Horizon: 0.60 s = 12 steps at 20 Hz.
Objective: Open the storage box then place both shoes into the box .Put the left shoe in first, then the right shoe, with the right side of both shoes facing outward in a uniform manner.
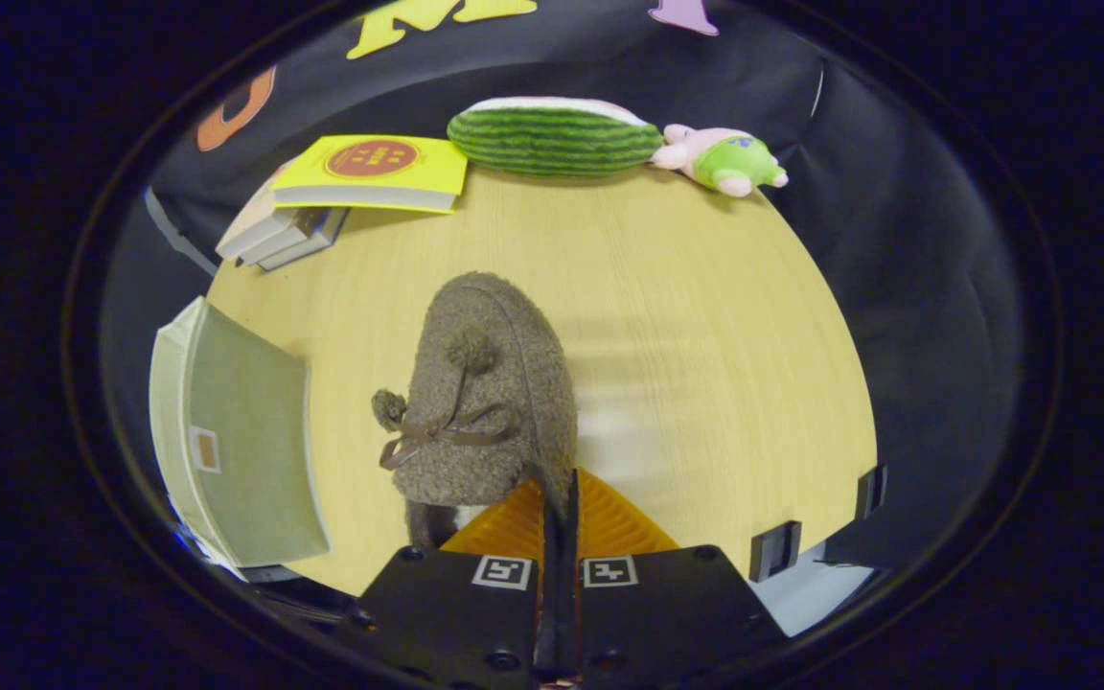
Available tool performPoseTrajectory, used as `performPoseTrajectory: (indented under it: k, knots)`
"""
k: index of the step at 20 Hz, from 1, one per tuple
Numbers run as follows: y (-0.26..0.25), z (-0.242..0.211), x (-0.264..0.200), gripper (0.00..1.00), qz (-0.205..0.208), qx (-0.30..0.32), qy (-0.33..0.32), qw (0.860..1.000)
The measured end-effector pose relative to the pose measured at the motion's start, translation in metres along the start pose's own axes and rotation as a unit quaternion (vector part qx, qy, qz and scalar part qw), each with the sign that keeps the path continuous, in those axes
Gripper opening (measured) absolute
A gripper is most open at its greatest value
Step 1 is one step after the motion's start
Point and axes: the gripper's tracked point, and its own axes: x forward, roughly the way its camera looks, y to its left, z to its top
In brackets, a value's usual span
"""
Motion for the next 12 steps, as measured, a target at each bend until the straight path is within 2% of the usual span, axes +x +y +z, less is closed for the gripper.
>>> performPoseTrajectory:
  k: [7, 12]
  knots:
    - [0.04, 0.013, -0.1, 0.06, 0.027, -0.004, -0.043, 0.999]
    - [0.083, 0.019, -0.151, 0.06, 0.047, -0.004, -0.063, 0.997]
